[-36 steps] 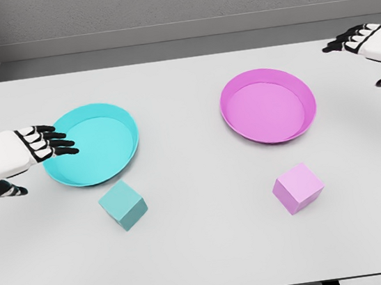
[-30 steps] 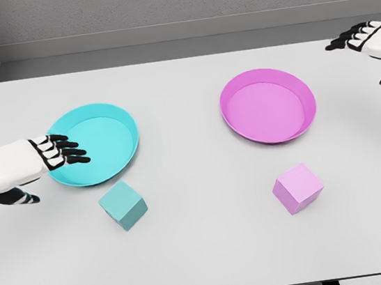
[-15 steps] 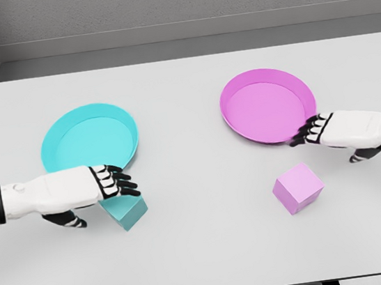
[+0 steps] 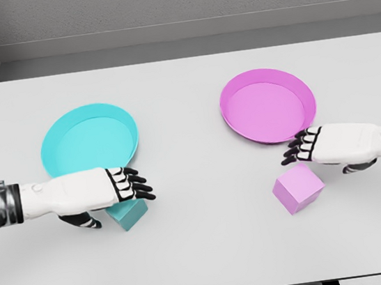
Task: Place the blocks in the corresponding plates according to their colors
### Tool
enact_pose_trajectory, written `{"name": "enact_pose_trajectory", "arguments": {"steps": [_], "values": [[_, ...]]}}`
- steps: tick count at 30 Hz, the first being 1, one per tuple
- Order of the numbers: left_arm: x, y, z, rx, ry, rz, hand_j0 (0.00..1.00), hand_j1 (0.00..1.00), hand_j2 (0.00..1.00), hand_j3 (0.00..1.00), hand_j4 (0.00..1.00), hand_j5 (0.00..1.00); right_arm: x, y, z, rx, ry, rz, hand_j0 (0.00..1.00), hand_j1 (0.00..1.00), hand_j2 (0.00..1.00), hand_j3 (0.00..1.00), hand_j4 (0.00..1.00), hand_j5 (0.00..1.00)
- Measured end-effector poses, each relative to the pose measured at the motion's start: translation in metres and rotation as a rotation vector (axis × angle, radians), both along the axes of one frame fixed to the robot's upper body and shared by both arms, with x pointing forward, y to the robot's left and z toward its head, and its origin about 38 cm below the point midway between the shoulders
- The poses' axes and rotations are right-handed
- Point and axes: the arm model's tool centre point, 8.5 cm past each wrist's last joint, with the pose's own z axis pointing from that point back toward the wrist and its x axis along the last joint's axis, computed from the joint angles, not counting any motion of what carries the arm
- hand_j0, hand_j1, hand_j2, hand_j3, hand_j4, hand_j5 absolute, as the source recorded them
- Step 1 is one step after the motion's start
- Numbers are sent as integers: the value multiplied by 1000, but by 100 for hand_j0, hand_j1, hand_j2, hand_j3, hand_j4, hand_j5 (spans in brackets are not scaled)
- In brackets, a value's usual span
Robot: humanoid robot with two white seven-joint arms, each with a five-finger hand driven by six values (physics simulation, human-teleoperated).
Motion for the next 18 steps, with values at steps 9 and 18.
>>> {"name": "enact_pose_trajectory", "arguments": {"steps": [9, 18], "values": [[5, -8, -6, 27, -34, -20, 100, 100, 100, 100, 100, 100, 5, -4, 16, -20, -36, 3, 96, 96, 96, 96, 96, 96], [11, -2, -9, 47, -41, 1, 100, 100, 100, 100, 100, 100, 15, 4, 37, -2, -85, 23, 98, 98, 98, 98, 98, 98]]}}
